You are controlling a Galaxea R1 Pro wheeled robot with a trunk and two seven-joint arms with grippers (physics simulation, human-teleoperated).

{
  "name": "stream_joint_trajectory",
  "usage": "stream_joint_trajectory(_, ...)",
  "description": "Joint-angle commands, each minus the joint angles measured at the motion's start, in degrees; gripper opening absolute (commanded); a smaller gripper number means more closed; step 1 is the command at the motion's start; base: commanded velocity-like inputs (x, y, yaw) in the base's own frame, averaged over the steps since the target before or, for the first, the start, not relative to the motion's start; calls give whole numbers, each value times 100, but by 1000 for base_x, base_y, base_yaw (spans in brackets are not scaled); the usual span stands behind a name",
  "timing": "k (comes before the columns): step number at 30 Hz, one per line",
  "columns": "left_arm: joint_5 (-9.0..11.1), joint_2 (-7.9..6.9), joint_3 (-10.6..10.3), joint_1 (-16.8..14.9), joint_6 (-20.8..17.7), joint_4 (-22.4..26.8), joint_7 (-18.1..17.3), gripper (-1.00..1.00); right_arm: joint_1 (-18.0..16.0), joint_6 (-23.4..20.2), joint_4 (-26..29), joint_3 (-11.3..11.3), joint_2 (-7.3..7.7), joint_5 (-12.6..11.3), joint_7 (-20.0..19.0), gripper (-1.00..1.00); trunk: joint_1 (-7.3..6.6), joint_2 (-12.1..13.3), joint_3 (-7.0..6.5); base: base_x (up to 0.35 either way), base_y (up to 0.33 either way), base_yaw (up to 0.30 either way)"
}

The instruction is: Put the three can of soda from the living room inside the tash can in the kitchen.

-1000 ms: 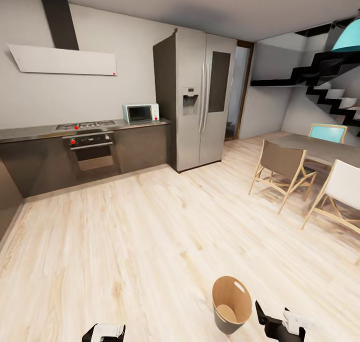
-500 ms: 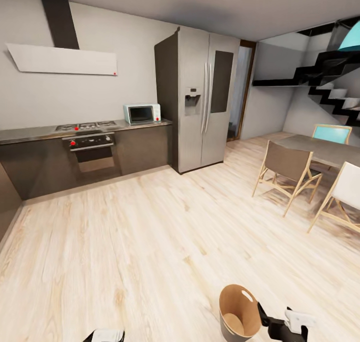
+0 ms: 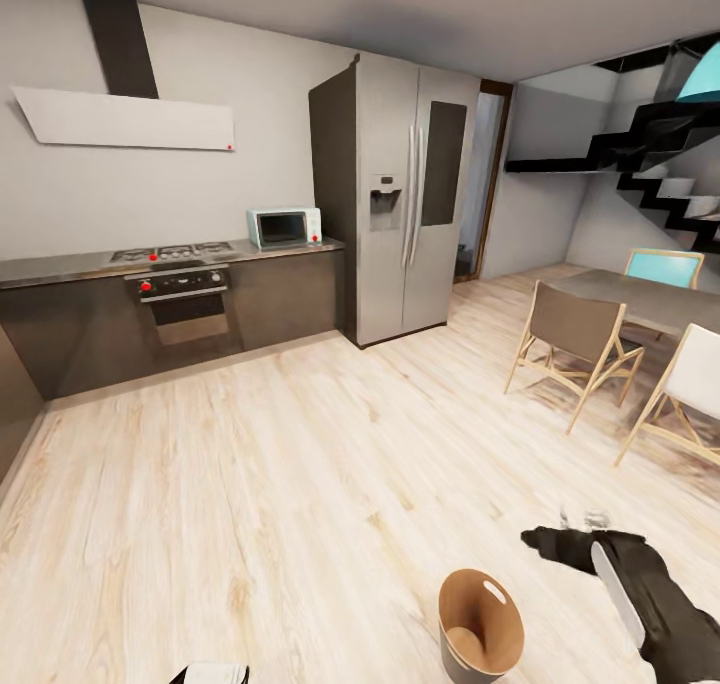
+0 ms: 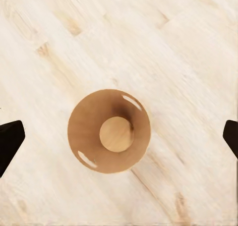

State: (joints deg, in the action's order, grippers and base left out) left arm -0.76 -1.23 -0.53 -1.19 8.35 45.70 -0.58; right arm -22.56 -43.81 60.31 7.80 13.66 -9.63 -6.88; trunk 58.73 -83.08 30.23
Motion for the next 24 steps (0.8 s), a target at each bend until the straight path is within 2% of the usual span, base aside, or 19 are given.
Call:
stream_joint_trajectory(1, -1, 0, 1, 0, 0, 1, -1, 100, -231, -233, -143, -3, 39, 2, 6, 100, 0, 0, 1, 0, 0, 0)
stream_joint_trajectory(4, -6, -1, 1, -2, 0, -1, -2, 100, -871, -757, -630, -15, 130, 11, 26, 100, 0, 0, 1, 0, 0, 0)
stream_joint_trajectory(5, -8, -5, 1, -3, 7, -19, 2, 100, -1459, -1086, -1217, -62, 215, 108, 39, 100, 0, 0, 1, 0, 0, 0)
stream_joint_trajectory(7, -4, -6, 1, -3, 11, -36, 3, 100, -1820, -1232, -1647, -183, 257, 276, 38, 100, 0, 0, 1, 0, 0, 0)
stream_joint_trajectory(8, -1, -7, 1, -3, 13, -48, 4, 100, -2152, -1344, -2116, -378, 280, 499, 27, 100, 0, 0, 1, 0, 0, 0)
stream_joint_trajectory(9, 0, -8, 1, -3, 14, -53, 3, 100, -2307, -1385, -2366, -481, 286, 609, 20, 100, 0, 0, 1, 0, 0, 0)
stream_joint_trajectory(10, 2, -8, 1, -4, 15, -59, 1, 100, -2614, -1440, -2882, -644, 298, 786, 8, 100, 0, 0, 1, 0, 0, 0)
stream_joint_trajectory(11, 3, -8, 1, -4, 15, -61, 0, 100, -2772, -1457, -3142, -701, 304, 851, 3, 100, 0, 0, 1, 0, 0, 0)
stream_joint_trajectory(12, 0, -7, -4, -4, 16, -66, -2, 100, -3234, -1486, -3832, -814, 320, 984, -6, 100, 0, 0, 1, 0, 0, 0)
stream_joint_trajectory(17, -2, -2, -7, -4, 17, -69, -3, 100, -3667, -1521, -4418, -899, 300, 1086, -9, 100, 0, 0, 1, 0, 0, 0)
stream_joint_trajectory(24, 7, 5, -10, -4, 10, -67, 3, 100, -3857, -1560, -4648, -948, 246, 1111, -4, 100, 0, 0, 1, 0, 0, 0)
